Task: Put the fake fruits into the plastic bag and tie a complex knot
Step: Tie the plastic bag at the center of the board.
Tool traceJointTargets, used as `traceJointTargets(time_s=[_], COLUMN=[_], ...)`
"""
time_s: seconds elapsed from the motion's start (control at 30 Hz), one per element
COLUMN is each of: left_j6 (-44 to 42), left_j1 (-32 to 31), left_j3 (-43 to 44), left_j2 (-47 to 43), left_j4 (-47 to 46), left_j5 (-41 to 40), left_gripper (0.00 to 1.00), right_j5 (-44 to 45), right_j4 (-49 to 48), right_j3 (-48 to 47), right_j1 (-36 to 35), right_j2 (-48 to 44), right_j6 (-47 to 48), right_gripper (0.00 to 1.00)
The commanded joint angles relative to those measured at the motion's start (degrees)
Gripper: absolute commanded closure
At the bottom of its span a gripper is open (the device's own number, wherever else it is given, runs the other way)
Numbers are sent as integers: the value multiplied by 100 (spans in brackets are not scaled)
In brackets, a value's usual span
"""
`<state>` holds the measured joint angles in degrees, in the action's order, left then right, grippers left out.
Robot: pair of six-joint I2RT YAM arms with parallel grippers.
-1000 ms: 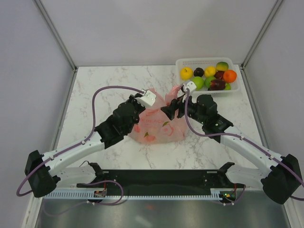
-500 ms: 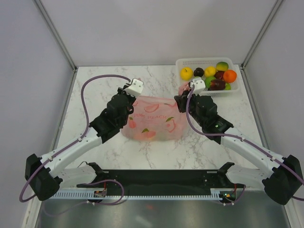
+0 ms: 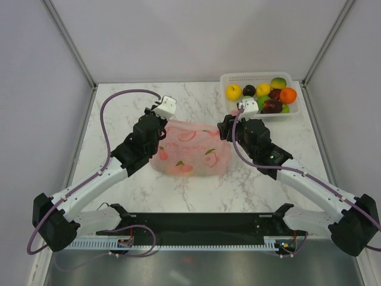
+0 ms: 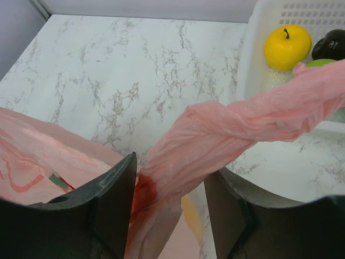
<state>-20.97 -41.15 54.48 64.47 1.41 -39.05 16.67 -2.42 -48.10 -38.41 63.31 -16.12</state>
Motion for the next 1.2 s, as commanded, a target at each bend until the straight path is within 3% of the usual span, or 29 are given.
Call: traceJointTargets(time_s=[0.0, 0.33, 0.4, 0.43, 0.5, 0.77, 0.83, 0.9, 1.0, 1.03, 1.13, 1.17], left_j6=[251, 296, 296, 295, 295, 278, 278, 260, 251, 251, 251, 260], left_j1=[36, 10, -7, -8, -16, -25, -25, -25, -25, -34, -34, -34], left_j3=[239, 247, 247, 239, 239, 221, 212, 212, 204, 204, 195, 203], left_j2=[-101, -127, -136, -136, -162, -268, -277, -294, -321, -321, -321, -338], left_j4=[-36, 17, 17, 26, 35, 17, 26, 17, 17, 17, 26, 26], left_j5=[-86, 99, 108, 117, 125, 169, 196, 196, 205, 213, 231, 231], left_gripper=[98, 98, 98, 98, 98, 98, 98, 98, 98, 98, 98, 98], right_j5=[266, 548, 557, 557, 539, 592, 671, 689, 829, 890, 891, 926], right_j4=[22, 22, 31, 31, 39, 153, 171, 189, 189, 180, 75, 48], right_j3=[-297, -551, -604, -657, -736, -1079, -1166, -1193, -1176, -1141, -983, -956], right_j1=[-96, -641, -737, -755, -816, -1115, -1221, -1274, -1283, -1291, -1291, -1300], right_j2=[190, 217, 234, 243, 348, 796, 858, 938, 955, 938, 789, 701], right_j6=[-172, -348, -331, -287, -173, 696, 952, 1242, 1305, 1243, 1103, 1059], right_gripper=[40, 35, 42, 54, 65, 67, 80, 83, 77, 58, 40, 38])
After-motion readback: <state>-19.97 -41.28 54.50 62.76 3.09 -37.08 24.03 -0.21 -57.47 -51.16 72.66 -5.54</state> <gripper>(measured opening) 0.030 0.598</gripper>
